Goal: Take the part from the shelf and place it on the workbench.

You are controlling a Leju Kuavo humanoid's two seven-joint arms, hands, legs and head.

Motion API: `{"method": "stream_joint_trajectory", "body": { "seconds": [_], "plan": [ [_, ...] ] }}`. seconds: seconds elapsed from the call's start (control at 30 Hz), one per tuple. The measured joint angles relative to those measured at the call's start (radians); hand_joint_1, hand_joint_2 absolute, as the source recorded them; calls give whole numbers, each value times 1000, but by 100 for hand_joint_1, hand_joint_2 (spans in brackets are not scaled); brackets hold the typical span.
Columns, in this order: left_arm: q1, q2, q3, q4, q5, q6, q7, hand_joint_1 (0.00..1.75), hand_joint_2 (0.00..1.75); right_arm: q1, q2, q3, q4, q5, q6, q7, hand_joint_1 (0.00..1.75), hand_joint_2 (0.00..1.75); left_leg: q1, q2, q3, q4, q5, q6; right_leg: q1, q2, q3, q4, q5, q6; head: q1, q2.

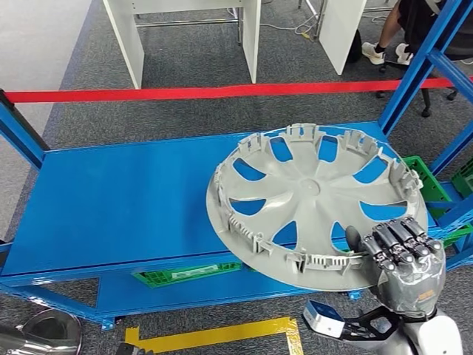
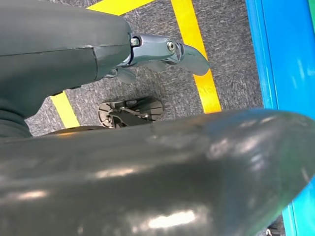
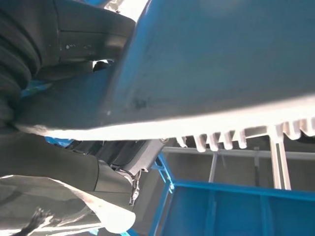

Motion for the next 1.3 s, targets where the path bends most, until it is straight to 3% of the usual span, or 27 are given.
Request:
{"method": "stream_joint_trajectory", "body": {
  "seconds": [1.3],
  "plan": [
    [0,4,14,0,22,-41,56,0,0,9,0,58,-115,-43,0,0,175,175,0,0,0,0,0,0,0,0,0,0,0,0,0,0]
  ]
}}
